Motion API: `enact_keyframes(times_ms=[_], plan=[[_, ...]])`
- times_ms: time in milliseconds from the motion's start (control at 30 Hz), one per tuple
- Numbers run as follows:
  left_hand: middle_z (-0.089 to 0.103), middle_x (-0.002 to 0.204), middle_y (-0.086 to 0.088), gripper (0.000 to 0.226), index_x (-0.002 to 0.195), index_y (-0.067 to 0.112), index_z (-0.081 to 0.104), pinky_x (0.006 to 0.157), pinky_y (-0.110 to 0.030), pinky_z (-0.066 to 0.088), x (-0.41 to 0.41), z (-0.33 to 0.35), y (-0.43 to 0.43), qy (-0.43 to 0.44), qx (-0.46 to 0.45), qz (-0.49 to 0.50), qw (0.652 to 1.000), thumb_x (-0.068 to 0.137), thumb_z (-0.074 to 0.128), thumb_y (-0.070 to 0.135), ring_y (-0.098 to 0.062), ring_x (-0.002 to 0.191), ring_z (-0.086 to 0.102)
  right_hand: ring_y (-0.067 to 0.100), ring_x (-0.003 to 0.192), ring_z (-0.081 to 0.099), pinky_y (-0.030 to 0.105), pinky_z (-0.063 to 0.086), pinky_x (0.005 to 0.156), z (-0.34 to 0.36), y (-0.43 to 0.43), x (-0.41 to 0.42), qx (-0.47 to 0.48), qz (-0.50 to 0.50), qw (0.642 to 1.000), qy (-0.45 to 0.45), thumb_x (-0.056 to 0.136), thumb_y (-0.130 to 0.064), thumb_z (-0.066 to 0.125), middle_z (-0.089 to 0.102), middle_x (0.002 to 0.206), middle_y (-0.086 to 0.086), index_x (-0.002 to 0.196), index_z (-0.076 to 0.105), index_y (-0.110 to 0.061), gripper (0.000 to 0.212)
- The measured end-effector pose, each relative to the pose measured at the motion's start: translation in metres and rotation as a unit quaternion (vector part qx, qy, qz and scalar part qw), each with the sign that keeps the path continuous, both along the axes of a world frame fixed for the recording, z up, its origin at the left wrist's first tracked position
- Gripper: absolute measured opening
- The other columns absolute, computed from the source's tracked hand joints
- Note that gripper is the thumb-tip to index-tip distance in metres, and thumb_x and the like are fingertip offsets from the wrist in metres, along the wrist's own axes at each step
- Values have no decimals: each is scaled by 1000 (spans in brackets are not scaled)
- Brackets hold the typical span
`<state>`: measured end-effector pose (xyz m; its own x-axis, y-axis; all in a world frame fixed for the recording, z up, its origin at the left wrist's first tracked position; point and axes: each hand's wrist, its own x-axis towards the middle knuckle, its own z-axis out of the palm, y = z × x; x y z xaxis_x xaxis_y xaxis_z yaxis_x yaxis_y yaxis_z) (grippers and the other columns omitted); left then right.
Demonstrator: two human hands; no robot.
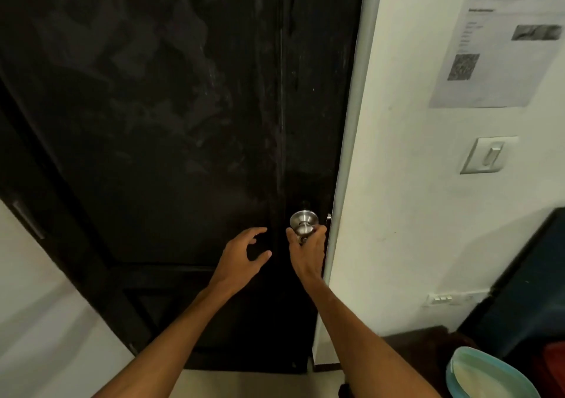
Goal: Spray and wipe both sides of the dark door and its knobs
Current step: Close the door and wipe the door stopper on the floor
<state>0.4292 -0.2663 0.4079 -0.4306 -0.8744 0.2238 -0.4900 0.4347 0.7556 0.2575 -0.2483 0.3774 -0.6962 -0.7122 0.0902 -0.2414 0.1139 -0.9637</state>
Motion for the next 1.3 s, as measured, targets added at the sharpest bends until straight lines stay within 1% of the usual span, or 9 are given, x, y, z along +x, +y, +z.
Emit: enact_keyframes(times_ms=[133,267,400,467,533,700,833,1000,1300], plan=[[59,142,14,48,136,33,61,89,-6,40,-4,-4,-10,0,1,-6,1000,91,78,25,-3,120,58,24,102,63,32,52,79,-6,-17,10,-54,-78,993,-73,91,-20,74,58,120,10,121,43,-12,44],[58,140,15,47,134,34,62,88,-8,42,-4,-2,-27,16,0,-3,1000,92,78,24,-4,118,61,20,90,67,27,54,69,-7,-34,7,-113,-121,971,-175,92,-19,73,64,107,8,115,44,-11,38],[59,139,18,46,134,33,62,92,-14,45,0,-1,-44,27,3,6,1000,92,77,25,-2,115,62,26,88,68,41,59,70,-4,-64,-1,-118,-136,907,-382,87,-26,73,67,107,12,115,48,-16,39],[59,138,19,46,134,34,62,95,-18,46,1,-2,-51,32,7,8,999,92,77,25,0,114,63,18,68,60,31,48,54,2,-73,-9,-111,-113,868,-471,87,-26,71,64,93,11,121,50,-17,42],[59,137,18,46,135,33,62,95,-17,46,1,-2,-62,36,10,14,999,92,77,24,-1,113,63,13,57,50,26,38,48,12,-86,-18,-99,-99,847,-513,88,-24,70,59,80,7,127,52,-12,45],[59,140,16,48,137,33,61,95,-16,46,0,-2,-80,40,11,19,999,93,76,24,-2,113,64,13,59,49,25,36,46,21,-108,-27,-81,-87,837,-534,88,-19,68,59,84,9,131,54,-9,46],[60,141,14,48,139,31,60,91,-14,45,-1,-3,-87,41,15,18,999,93,76,24,-4,112,65,16,69,54,28,43,55,26,-114,-31,-70,-92,827,-550,89,-21,69,62,95,11,126,57,-9,41],[58,142,12,49,139,31,59,89,-12,45,1,-7,-76,45,27,14,999,94,75,22,-5,113,64,19,85,62,32,50,67,24,-103,-30,-57,-76,825,-557,92,-22,68,65,120,16,136,51,-11,48],[57,144,13,51,141,32,57,82,-5,46,11,-5,-55,32,34,27,999,94,75,23,-4,114,64,11,60,49,20,43,39,29,-92,-33,-41,-46,835,-546,93,-21,69,62,102,12,137,48,-13,49]])
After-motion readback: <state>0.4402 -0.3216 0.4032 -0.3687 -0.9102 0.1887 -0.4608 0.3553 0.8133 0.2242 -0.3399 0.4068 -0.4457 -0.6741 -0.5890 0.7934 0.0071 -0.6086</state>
